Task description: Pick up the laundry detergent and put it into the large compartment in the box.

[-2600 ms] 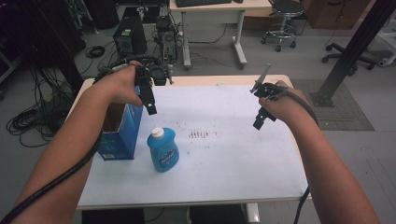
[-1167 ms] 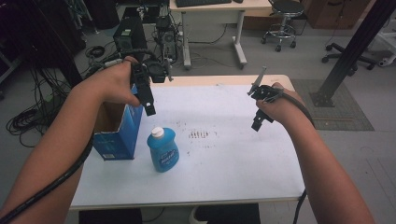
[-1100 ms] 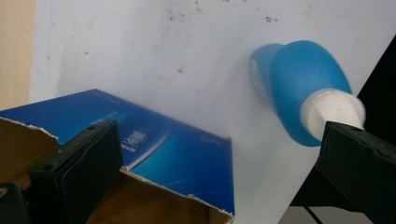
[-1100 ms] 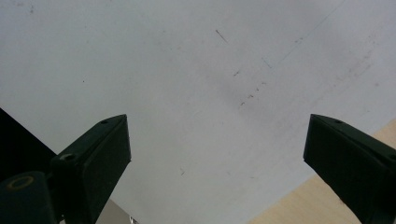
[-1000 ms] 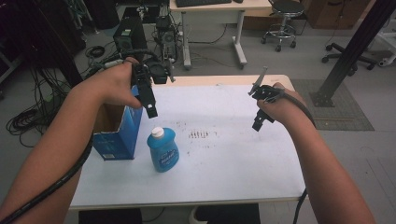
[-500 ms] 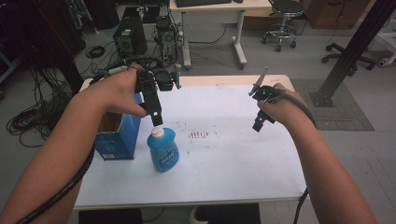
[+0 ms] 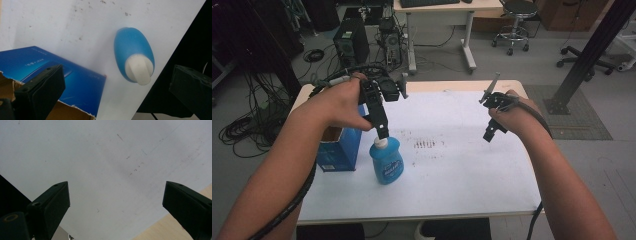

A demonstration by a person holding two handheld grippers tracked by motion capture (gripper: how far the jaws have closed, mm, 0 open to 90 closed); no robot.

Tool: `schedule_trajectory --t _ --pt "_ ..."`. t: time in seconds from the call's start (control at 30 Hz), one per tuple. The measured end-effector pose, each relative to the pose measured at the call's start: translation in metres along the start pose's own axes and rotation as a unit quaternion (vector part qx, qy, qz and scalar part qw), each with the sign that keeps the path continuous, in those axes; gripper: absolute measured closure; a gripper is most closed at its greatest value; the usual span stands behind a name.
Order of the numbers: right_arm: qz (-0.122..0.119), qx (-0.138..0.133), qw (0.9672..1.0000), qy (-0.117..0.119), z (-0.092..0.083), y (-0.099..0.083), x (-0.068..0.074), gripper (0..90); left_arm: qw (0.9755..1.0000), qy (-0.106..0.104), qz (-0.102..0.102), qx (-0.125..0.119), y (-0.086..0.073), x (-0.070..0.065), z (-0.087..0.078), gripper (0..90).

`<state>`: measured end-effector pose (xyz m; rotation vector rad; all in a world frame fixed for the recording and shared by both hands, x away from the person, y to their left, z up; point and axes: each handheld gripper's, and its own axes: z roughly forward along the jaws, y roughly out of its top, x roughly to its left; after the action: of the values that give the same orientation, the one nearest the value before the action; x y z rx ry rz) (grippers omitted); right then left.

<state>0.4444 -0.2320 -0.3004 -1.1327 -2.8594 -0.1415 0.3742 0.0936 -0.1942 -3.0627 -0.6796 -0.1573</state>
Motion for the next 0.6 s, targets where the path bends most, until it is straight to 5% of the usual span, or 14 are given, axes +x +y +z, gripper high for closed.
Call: schedule_trajectory --t 0.2,0.6 --pt "0.002 -0.001 1.0 0.001 0.001 -0.003 -0.001 7.2 0.9997 -0.014 -0.022 -0.006 -0.003 -0.002 0.007 0.2" --pt "0.005 -0.001 1.0 0.006 0.006 -0.005 -0.003 7.2 0.9992 -0.03 -0.027 -0.007 -0.003 -0.008 0.019 0.2"
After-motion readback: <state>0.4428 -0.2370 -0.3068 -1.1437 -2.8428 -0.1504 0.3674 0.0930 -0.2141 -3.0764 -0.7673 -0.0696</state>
